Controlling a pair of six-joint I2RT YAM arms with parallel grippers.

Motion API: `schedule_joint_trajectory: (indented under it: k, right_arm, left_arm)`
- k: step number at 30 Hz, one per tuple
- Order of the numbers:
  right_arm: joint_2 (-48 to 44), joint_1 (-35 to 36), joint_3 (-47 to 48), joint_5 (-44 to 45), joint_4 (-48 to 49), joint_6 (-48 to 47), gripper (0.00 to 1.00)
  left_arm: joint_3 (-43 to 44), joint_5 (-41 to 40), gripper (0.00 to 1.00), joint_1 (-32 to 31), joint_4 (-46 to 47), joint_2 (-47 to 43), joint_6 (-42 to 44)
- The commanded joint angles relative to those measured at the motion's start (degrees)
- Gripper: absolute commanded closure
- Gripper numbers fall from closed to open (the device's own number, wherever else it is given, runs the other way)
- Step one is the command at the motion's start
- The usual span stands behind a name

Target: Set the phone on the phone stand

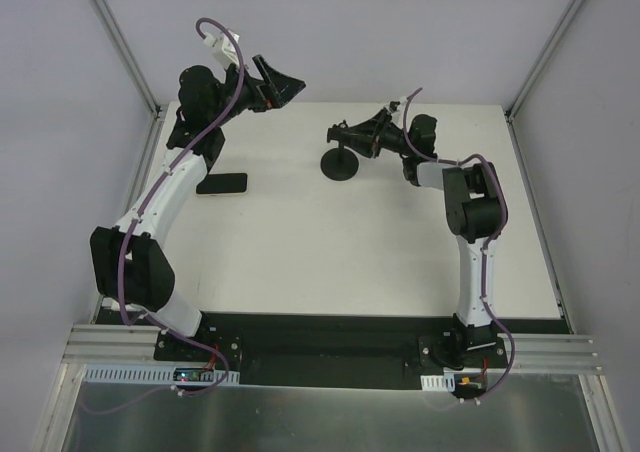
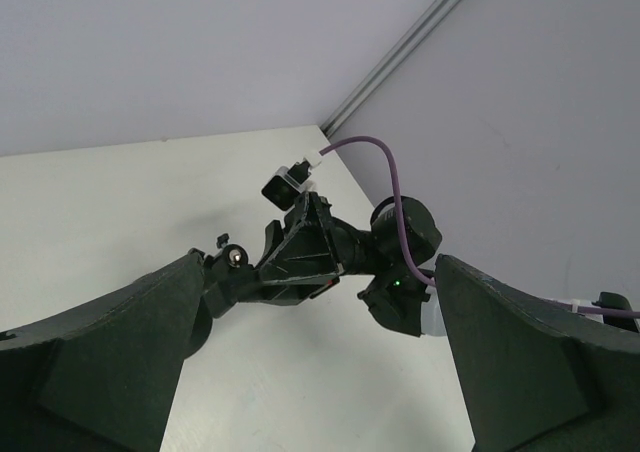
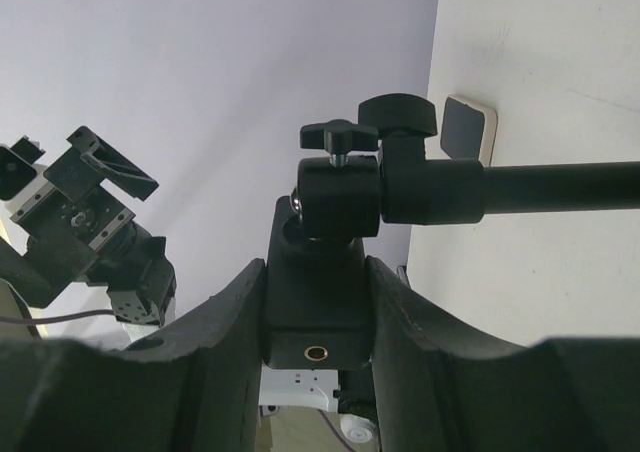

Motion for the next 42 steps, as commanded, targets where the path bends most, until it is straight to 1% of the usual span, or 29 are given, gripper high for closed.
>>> schedule_joint_trajectory:
  k: [1, 3, 4, 6, 7, 8, 9, 10, 11, 12, 13, 14, 15, 16, 17, 18, 19, 20, 22, 24, 25, 28, 32, 33, 34, 36, 37, 39, 42]
  right_arm:
    - [0.21, -0.78, 5.56, -8.0, 6.83, -2.44, 0.85]
    - [-0.57, -0.86, 5.3, -8.54, 6.83, -4.45, 0.71]
    - [-1.19, -0.95, 3.91, -8.1, 6.82, -5.25, 0.54]
    - [-3.82, -1.21, 2.5, -7.66, 4.9, -8.84, 0.34]
    - [-4.79, -1.3, 1.27, -7.05, 3.41, -10.42, 0.17]
    - [-6.71, -1.39, 0.39, -6.78, -0.34, -12.53, 0.11]
    - [-7.69, -1.39, -0.06, -6.35, -2.99, -17.16, 0.06]
    - [-8.74, -1.39, -0.58, -5.47, -6.15, -20.43, 0.03]
    - [-10.67, -1.48, -1.11, -4.77, -13.49, -23.33, 0.04]
    - [-11.64, -1.48, -1.12, -4.06, -17.92, -30.84, 0.04]
    - [-12.87, -1.39, -1.12, -1.97, -22.83, -35.01, 0.04]
    - [-15.32, -1.3, -0.51, -0.38, -33.76, -39.14, 0.04]
    - [-16.74, -1.22, 0.37, 1.81, -40.05, -44.4, 0.04]
    - [-19.27, -0.95, 1.33, 7.75, -46.63, -53.85, 0.04]
    - [-20.34, -0.08, 2.48, 11.72, -59.32, -59.08, 0.04]
    - [-21.22, 0.54, 5.79, 15.94, -65.1, -62.96, 0.04]
    - [-22.36, 1.15, 7.04, 23.12, -69.33, -68.48, 0.01]
    - [-22.81, 2.46, 8.28, 25.97, -74.68, -70.1, 0.01]
    - [-23.95, 3.7, 10.22, 32.03, -77.71, -72.39, 0.07]
    - [-25.01, 5.55, 10.66, 34.95, -79.66, -75.12, 0.1]
    - [-25.62, 6.25, 11.27, 38.1, -80.18, -75.82, 0.12]
    - [-25.72, 8.71, 13.11, 43.9, -82.82, -78.9, 0.15]
    - [-24.84, 11.61, 14.17, 48.14, -83.35, -81.63, 0.2]
    - [-24.58, 11.88, 14.26, 48.24, -83.09, -82.67, 0.26]
    - [-24.49, 12.32, 14.09, 49.46, -82.48, -83.21, 0.29]
    - [-24.48, 13.72, 12.51, 50.87, -79.5, -85.13, 0.39]
    - [-24.31, 13.99, 12.33, 53.22, -77.83, -85.32, 0.41]
    - [-23.61, 14.25, 13.21, 52.73, -76.42, -85.15, 0.45]
    - [-21.51, 14.17, 16.01, 52.72, -75.18, -83.83, 0.46]
  left_arm:
    - [2.41, 1.34, 0.02, -0.54, 3.14, 0.59, -0.76]
    - [2.58, 1.6, 0.02, -0.54, 3.14, 0.77, -0.67]
    - [2.58, 1.6, 0.02, -0.45, 3.14, 0.94, -0.67]
    - [2.76, 1.95, 0.02, -0.54, 3.14, 1.21, -0.67]
    - [2.93, 2.04, 0.02, -0.45, 3.14, 1.21, -0.67]
    - [2.85, 2.13, 0.02, -0.54, 3.14, 1.12, -0.67]
    - [2.93, 2.13, 0.02, -0.54, 3.14, 1.12, -0.58]
    - [2.85, 2.13, 0.02, -0.54, 3.14, 1.12, -0.58]
    - [2.93, 2.13, 0.02, -0.54, 3.14, 1.21, -0.49]
    - [2.93, 2.22, 0.02, -0.45, 3.14, 1.12, -0.49]
    - [2.85, 2.22, 0.02, -0.45, 3.14, 1.12, -0.41]
    - [2.93, 2.31, 0.02, -0.54, 3.14, 1.12, -0.41]
    - [2.85, 2.31, 0.02, -0.54, 3.14, 1.03, -0.23]
    - [2.76, 2.31, 0.02, -0.45, 3.05, 0.86, -0.14]
    - [2.84, 2.22, 0.02, -0.54, 3.05, 0.95, -0.05]
    - [2.85, 2.13, 0.02, -0.54, 3.05, 0.86, 0.03]
    - [2.76, 2.13, 0.02, -0.45, 2.96, 0.77, 0.12]
    - [2.76, 2.04, 0.02, -0.54, 2.88, 0.77, 0.21]
    - [2.84, 2.04, 0.03, -0.54, 2.79, 0.68, 0.3]
    - [2.85, 2.04, 0.03, -0.54, 2.7, 0.68, 0.47]
    - [2.85, 2.04, 0.03, -0.54, 2.7, 0.68, 0.47]
    - [2.76, 2.13, 0.03, -0.54, 2.7, 0.59, 0.56]
    - [2.93, 2.31, 0.02, -0.72, 2.7, 0.68, 0.65]
    - [2.93, 2.31, 0.03, -0.8, 2.7, 0.6, 0.74]
    - [2.93, 2.39, 0.02, -0.8, 2.7, 0.77, 0.74]
    - [3.02, 2.31, 0.02, -0.89, 2.7, 0.68, 0.83]
    - [2.93, 2.22, 0.03, -0.89, 2.7, 0.68, 0.74]
    - [3.02, 1.95, 0.03, -1.15, 2.79, 0.94, 0.74]
    - [3.28, 2.13, 0.03, -1.59, 2.96, 1.38, 0.65]
